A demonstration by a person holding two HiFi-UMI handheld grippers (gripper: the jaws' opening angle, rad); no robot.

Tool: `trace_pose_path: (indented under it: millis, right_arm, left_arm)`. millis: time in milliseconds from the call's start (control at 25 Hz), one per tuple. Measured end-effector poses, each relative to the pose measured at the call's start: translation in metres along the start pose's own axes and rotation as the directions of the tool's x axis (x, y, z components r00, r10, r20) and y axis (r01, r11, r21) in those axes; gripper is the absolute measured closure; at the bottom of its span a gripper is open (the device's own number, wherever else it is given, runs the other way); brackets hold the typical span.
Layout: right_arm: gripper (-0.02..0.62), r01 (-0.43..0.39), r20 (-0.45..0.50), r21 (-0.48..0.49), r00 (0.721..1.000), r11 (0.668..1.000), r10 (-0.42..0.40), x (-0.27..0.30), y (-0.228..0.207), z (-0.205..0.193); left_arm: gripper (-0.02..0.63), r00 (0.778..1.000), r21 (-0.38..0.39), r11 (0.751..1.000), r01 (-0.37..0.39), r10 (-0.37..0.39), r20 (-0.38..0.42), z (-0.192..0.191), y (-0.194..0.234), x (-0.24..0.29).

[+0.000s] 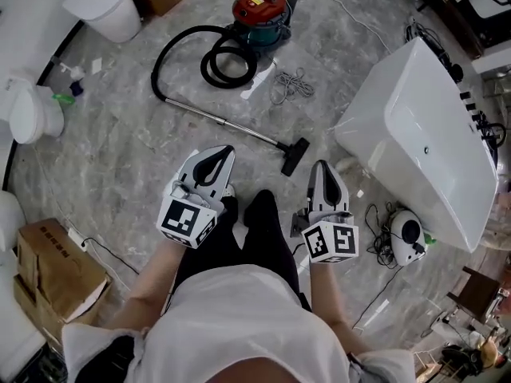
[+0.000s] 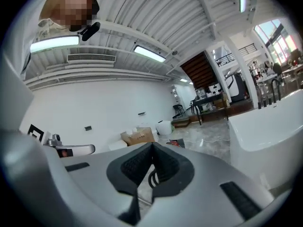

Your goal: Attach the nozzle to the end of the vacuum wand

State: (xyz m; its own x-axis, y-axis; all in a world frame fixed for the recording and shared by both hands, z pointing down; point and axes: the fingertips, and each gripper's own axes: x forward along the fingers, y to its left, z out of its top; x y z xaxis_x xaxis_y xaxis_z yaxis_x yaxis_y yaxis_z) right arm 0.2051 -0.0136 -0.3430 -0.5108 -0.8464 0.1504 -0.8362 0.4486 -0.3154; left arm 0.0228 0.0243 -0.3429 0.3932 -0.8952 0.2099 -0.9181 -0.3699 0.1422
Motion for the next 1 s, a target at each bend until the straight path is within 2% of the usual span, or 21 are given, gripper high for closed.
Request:
trace_pose_path:
  millis: [200,520,1000]
  right_arm:
    - [0.580,0.083,0.061,0.050,0.994,0.995,-0.086,-0.011,-0.017,0.022]
    - [0.580,0.067,0.075,-0.024,0.995,0.997,-0.065,-0.013,-0.005,0.034]
    - [0.580,0.075,0.063,-0.009,0.995,0.997,-0.074,-0.023,-0.023,0.037]
  left_arm:
    - [0.595,1.000,-0.003,1.000,-0.019,0.020,0.018,0.011,0.008,-0.008]
    - [0.595,0.998,-0.015,0.999,-0.041,0.041,0.043,0.017,0.013,-0.014]
    - [0.595,0.997,-0.010,0.997,-0.072,0.072,0.036,0.017,0.009,-0.016]
